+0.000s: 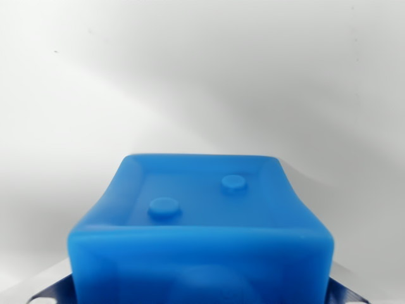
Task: Stack cube
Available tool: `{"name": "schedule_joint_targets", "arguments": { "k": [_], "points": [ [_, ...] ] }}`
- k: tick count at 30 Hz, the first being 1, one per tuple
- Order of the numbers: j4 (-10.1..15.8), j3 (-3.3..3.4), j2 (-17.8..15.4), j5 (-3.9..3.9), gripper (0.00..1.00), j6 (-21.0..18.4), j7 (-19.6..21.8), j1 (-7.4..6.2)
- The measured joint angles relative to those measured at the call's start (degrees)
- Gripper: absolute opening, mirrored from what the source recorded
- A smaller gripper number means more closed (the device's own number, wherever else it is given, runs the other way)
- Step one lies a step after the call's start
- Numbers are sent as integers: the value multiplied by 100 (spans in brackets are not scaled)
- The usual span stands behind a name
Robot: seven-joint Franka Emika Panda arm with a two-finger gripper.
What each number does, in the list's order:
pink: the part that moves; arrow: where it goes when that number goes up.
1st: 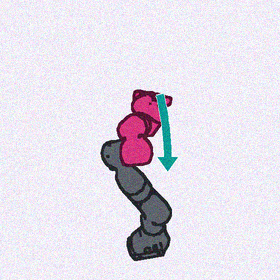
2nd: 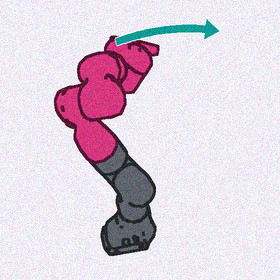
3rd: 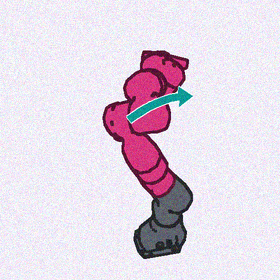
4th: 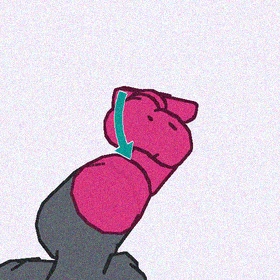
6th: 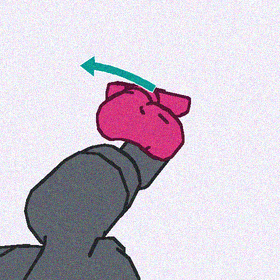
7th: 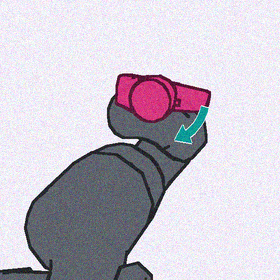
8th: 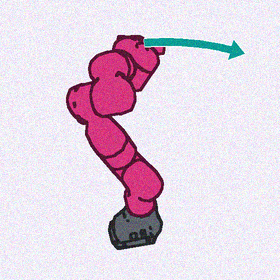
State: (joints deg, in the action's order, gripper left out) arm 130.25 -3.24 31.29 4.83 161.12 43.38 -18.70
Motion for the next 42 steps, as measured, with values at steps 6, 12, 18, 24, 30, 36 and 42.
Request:
{"name": "schedule_joint_targets", "arguments": {
  "k": [6,12,18,24,30,36,42],
  "points": [
    [16,0,-55,0,0,-28,0,0],
    [50,-8,-193,-2,0,-122,-3,6],
    [103,-34,-381,-10,0,-252,-10,27],
    [154,-68,-599,-27,0,-410,-24,56],
    [200,-97,-850,-65,0,-610,-49,74],
    [234,-114,-1100,-110,0,-816,-80,79],
    [258,-119,-1283,-152,0,-956,-168,114]
  ]
}}
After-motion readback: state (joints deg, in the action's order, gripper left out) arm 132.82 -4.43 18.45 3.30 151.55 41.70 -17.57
